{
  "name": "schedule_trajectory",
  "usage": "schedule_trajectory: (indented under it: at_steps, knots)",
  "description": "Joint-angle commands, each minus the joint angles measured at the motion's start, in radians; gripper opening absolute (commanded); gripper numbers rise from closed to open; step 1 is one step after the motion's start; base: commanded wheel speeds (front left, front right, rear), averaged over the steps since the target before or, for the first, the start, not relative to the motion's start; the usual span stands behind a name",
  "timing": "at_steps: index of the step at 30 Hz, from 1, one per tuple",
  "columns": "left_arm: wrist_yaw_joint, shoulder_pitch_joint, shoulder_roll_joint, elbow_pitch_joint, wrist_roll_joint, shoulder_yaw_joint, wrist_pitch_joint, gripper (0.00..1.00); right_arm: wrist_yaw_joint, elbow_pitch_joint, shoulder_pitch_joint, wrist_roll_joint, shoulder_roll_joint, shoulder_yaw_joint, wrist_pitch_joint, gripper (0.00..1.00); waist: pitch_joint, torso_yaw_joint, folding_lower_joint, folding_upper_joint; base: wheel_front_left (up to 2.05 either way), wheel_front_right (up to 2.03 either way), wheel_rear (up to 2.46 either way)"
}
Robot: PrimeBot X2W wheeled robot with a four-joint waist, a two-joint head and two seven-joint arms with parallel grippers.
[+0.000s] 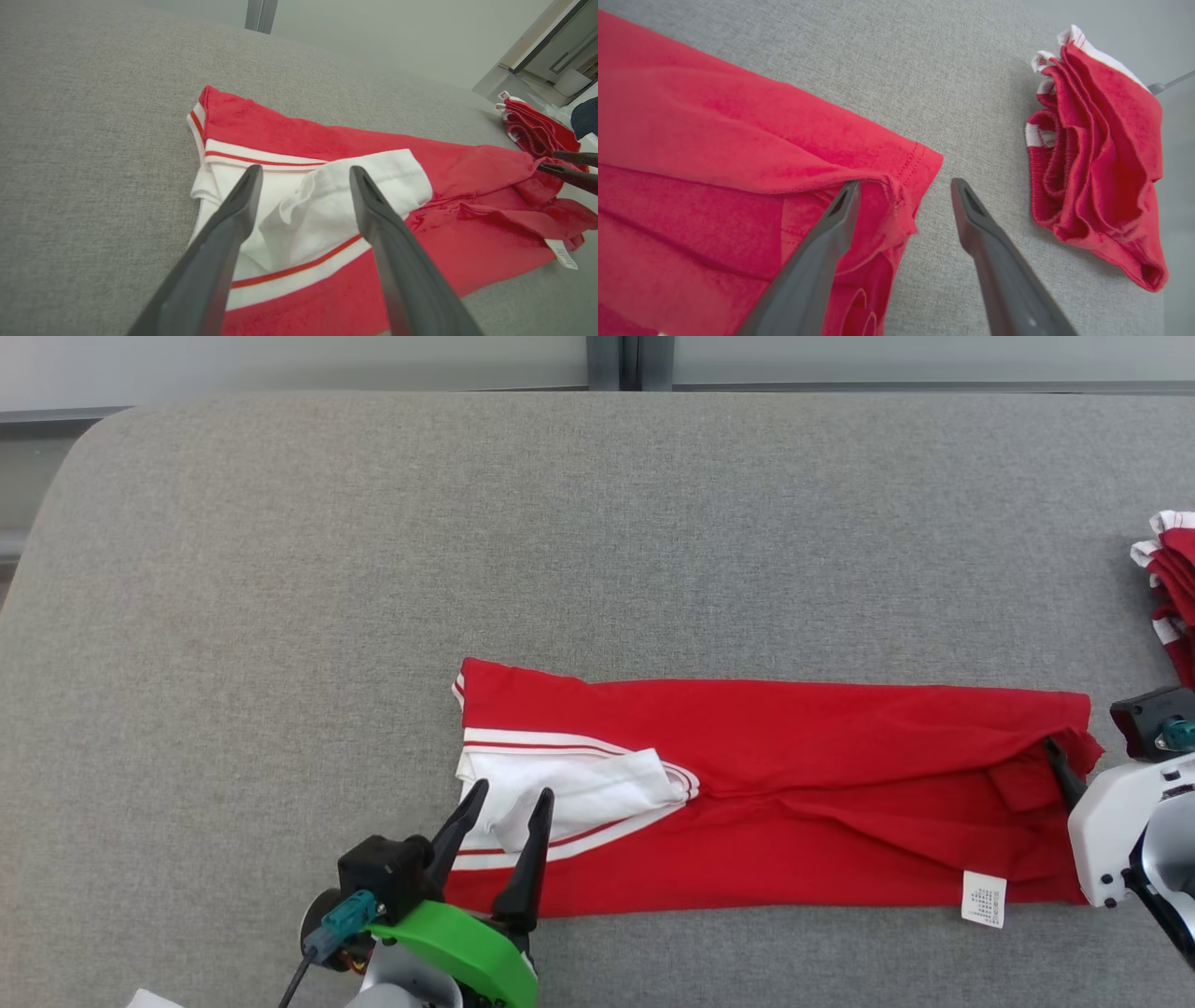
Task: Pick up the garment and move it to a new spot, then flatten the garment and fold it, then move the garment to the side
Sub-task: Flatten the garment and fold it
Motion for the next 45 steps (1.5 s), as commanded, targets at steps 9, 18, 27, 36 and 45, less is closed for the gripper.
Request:
schedule_trajectory:
  at_steps: [9,18,27,36,45]
  knots:
    - [-0.001,0.036,0.029,0.015,0.048,0.083,-0.031,1.0,-0.002,-0.14,0.111,0.067,0.121,-0.182,-0.043,1.0,-0.043,0.006,0.0,0.0,0.0,0.0,0.0]
    - [-0.074,0.084,-0.066,-0.083,0.254,0.354,-0.031,1.0,-0.002,-0.174,0.16,0.125,0.307,-0.318,-0.069,1.0,-0.063,-0.012,0.0,0.0,0.0,0.0,0.0]
    - [-0.166,0.106,-0.164,-0.065,0.375,0.558,-0.031,1.0,-0.002,-0.075,0.079,0.086,0.409,-0.364,-0.079,1.0,-0.055,-0.051,0.0,0.0,0.0,0.0,0.0]
    - [-0.201,0.131,-0.186,-0.068,0.429,0.665,-0.031,1.0,-0.002,-0.029,-0.007,0.034,0.443,-0.405,-0.084,1.0,-0.03,-0.076,0.0,0.0,0.0,0.0,0.0]
    - [-0.212,0.137,-0.188,-0.06,0.413,0.675,-0.031,1.0,-0.002,0.083,-0.043,-0.031,0.448,-0.404,-0.029,1.0,-0.023,-0.072,0.0,0.0,0.0,0.0,0.0]
